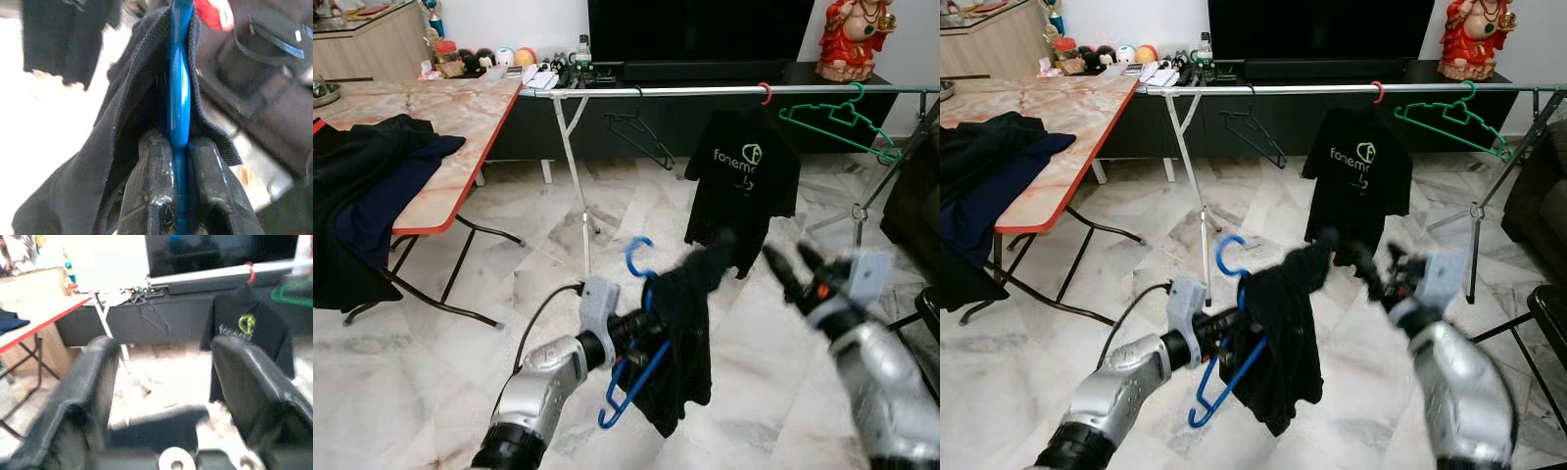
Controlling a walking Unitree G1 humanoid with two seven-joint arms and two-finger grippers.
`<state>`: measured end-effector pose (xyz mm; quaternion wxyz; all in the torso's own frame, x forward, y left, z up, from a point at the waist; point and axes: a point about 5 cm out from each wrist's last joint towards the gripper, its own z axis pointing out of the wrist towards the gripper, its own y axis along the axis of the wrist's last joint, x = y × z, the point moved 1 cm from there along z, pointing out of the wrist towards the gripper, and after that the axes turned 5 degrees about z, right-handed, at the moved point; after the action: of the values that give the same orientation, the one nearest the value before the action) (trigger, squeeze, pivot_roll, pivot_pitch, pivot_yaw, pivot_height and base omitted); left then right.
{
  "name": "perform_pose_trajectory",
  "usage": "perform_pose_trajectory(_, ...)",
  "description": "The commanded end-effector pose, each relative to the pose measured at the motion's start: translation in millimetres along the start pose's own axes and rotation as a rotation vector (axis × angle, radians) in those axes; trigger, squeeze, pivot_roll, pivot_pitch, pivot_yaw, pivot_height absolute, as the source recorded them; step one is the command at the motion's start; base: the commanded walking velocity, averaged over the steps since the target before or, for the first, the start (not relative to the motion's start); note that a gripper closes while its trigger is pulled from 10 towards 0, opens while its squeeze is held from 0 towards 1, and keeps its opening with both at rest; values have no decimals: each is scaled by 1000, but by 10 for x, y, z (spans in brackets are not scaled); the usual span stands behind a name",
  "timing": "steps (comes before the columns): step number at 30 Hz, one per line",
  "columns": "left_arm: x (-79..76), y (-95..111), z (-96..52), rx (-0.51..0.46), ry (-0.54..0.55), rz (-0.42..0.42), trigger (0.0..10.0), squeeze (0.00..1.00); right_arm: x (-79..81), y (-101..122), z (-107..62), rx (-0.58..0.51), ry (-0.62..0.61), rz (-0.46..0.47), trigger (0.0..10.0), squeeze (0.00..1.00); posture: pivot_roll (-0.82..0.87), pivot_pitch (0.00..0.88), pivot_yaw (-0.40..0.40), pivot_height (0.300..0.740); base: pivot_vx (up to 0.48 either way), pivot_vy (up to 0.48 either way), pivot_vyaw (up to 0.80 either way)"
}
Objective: Hang hanger
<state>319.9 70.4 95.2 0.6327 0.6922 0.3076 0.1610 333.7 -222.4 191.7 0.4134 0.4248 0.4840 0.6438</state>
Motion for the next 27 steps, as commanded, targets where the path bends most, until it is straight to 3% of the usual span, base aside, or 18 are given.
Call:
perform_pose_trajectory(1, -49, 44, -7, -12, -64, 62, 10000, 0, 28, -35, 26, 61, 86, -62, 10000, 0, 2, 0, 6, 740, 0, 0, 0)
perform_pose_trajectory(3, -81, 15, -24, 9, -113, 81, 10000, 0, 73, 26, 56, 102, 218, -168, 10000, 0, 2, 0, 1, 740, 0, 0, 0)
perform_pose_trajectory(5, -111, -7, -36, 29, -153, 125, 10000, 0, 39, 104, 90, 121, 256, -232, 10000, 0, 1, 0, -3, 740, 0, 0, 0)
perform_pose_trajectory(7, -158, -9, -55, 43, -214, 139, 10000, 0, 104, 158, 68, 162, 400, -193, 10000, 0, -1, 0, -3, 740, 0, 0, 0)
perform_pose_trajectory(8, -170, -3, -54, 44, -228, 138, 10000, 0, 155, 129, 7, 211, 497, -210, 10000, 392, -6, 0, -4, 740, 0, 0, 0)
perform_pose_trajectory(9, -176, 1, -52, 44, -235, 138, 10000, 0, 186, 101, -38, 246, 558, -225, 10000, 392, -7, 0, -4, 740, 0, 0, 0)
perform_pose_trajectory(10, -183, 6, -49, 45, -244, 145, 10000, 0, 214, 67, -101, 283, 633, -259, 10000, 1000, -6, 0, -4, 740, 0, 0, 0)
perform_pose_trajectory(12, -190, 8, -46, 49, -253, 155, 10000, 0, 221, 31, -156, 321, 690, -288, 10000, 1000, -6, 0, -4, 740, 0, 0, 0)
perform_pose_trajectory(14, -191, 11, -42, 78, -284, 199, 10000, 0, 121, -90, -222, 461, 739, -318, 10000, 1000, -15, 0, 0, 740, 0, 0, 0)
perform_pose_trajectory(18, -247, 38, -55, 83, -358, 217, 10000, 0, 96, -212, -353, 598, 868, -327, 10000, 1000, -16, 0, 3, 740, 0, 0, 0)
perform_pose_trajectory(20, -258, 38, -60, 92, -374, 225, 10000, 0, 99, -253, -380, 633, 890, -338, 10000, 1000, -13, 0, 14, 740, 0, 0, 0)
perform_pose_trajectory(21, -297, 37, -88, 114, -427, 246, 10000, 0, 89, -335, -375, 682, 887, -385, 10000, 1000, -13, 15, 18, 740, 0, 0, 0)
perform_pose_trajectory(27, -331, 26, -150, 166, -517, 280, 10000, 0, 105, -392, -318, 706, 893, -416, 10000, 1000, -13, 51, 29, 740, 0, 0, 0)
